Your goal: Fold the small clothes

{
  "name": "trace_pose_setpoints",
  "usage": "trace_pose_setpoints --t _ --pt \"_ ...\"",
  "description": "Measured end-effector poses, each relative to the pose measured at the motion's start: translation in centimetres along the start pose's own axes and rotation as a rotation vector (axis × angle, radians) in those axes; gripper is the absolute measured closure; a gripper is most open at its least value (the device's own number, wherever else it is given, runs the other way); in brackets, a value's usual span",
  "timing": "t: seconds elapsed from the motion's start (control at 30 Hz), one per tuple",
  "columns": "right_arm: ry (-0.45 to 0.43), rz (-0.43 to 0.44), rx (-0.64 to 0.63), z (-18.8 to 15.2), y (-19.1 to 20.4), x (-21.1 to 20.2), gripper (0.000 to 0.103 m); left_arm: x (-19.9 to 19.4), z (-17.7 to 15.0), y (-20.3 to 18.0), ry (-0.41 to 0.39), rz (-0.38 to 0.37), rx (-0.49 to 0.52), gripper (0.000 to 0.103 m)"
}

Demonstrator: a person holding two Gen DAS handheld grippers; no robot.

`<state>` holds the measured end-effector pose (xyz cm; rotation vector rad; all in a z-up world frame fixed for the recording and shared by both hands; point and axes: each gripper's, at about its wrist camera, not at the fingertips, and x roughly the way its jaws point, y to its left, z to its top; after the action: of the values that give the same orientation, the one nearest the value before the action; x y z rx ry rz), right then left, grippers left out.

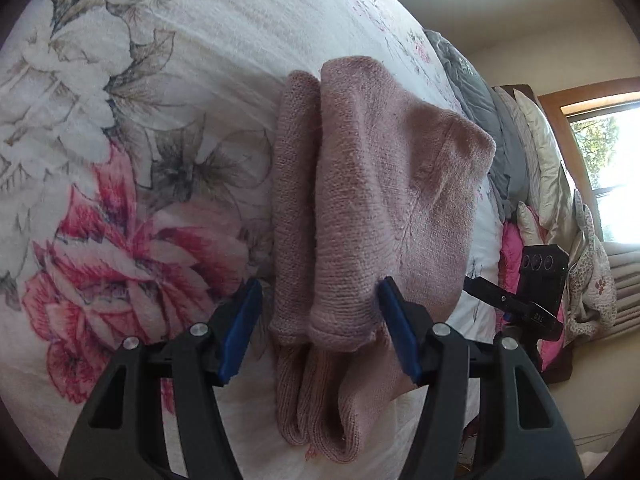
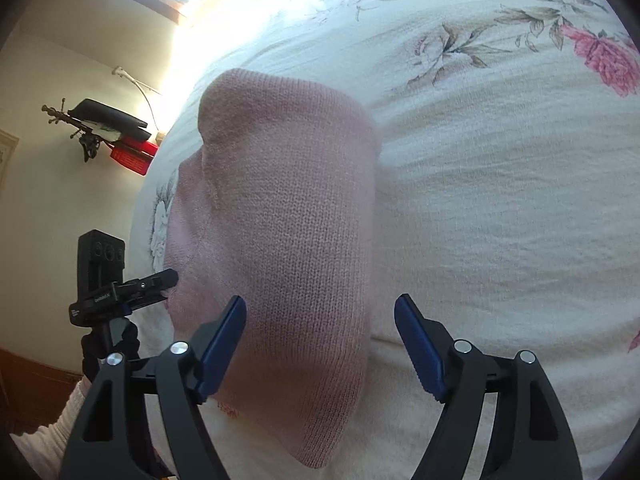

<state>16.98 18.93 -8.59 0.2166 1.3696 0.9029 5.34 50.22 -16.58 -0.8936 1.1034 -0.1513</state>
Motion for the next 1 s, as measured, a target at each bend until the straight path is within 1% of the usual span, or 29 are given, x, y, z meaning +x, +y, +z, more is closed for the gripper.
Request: trace_pose_setpoints --t 0.07,0.13,0.17,0.23,0.3,0.33,0.37,0.4,0.43,0.5,0.53,0.57,0.6,0.63,0.77,0.9,1.0 --pt "0.014 0.030 0.025 -0.2 -0.7 0.7 0.025 1.1 0.1 0.6 0.012 -0.032 -0.008 0.038" --pt "0.025 0.074 0.053 -0.2 -1.3 1.6 0.023 2.0 0.5 0.8 0.022 -0.064 -0.014 0.036" --pt "0.027 0.105 0.070 -0.2 -1.6 2.1 0.020 2.5 0.5 0.8 0.033 -0.082 -0.009 0.036" --pt "0.030 0.154 0.088 -0.1 -1.8 3.1 0.018 3.5 0.8 0.3 0.049 -0.098 0.005 0.036" --pt "0.043 0.211 0.111 0.1 -1.9 4.4 0.014 4.5 0.9 -0.3 0.069 -0.135 0.025 0.035" --pt "0.054 0.231 0.119 0.2 -1.9 5.2 0.011 4.8 0.8 -0.5 0.071 -0.141 0.037 0.035" --pt "0.058 0.223 0.122 0.2 -1.8 6.0 0.010 5.2 0.7 -0.5 0.071 -0.138 0.044 0.042" --pt "0.066 0.227 0.128 0.0 -1.8 6.7 0.010 5.5 0.7 -0.5 0.068 -0.119 0.045 0.051" --pt "0.066 0.242 0.138 -0.1 -1.8 7.1 0.011 5.6 0.5 -0.3 0.064 -0.125 0.036 0.053" --pt "0.056 0.264 0.157 -0.3 -1.9 6.8 0.024 5.3 0.1 -0.3 0.045 -0.144 0.029 0.059" --pt "0.051 0.285 0.162 -0.4 -2.0 6.3 0.029 5.1 -0.1 -0.5 0.036 -0.157 0.029 0.060" --pt "0.045 0.311 0.163 -0.6 -2.0 5.7 0.036 4.9 -0.4 -0.8 0.027 -0.169 0.029 0.061" --pt "0.039 0.335 0.162 -0.8 -2.0 5.0 0.041 4.7 -0.8 -1.2 0.018 -0.180 0.031 0.061" --pt "0.035 0.349 0.158 -0.9 -1.9 4.3 0.043 4.5 -1.1 -1.8 0.011 -0.185 0.034 0.061" --pt "0.017 0.334 0.114 -1.3 -1.4 0.8 0.044 4.1 -3.1 -5.0 -0.008 -0.219 0.066 0.062" --pt "-0.008 0.325 0.097 -2.0 -2.6 -4.5 0.044 4.7 -5.5 -9.0 -0.017 -0.287 0.082 0.062" --pt "-0.029 0.299 0.080 -2.9 -4.1 -8.8 0.044 5.8 -7.6 -13.1 -0.031 -0.298 0.133 0.062"
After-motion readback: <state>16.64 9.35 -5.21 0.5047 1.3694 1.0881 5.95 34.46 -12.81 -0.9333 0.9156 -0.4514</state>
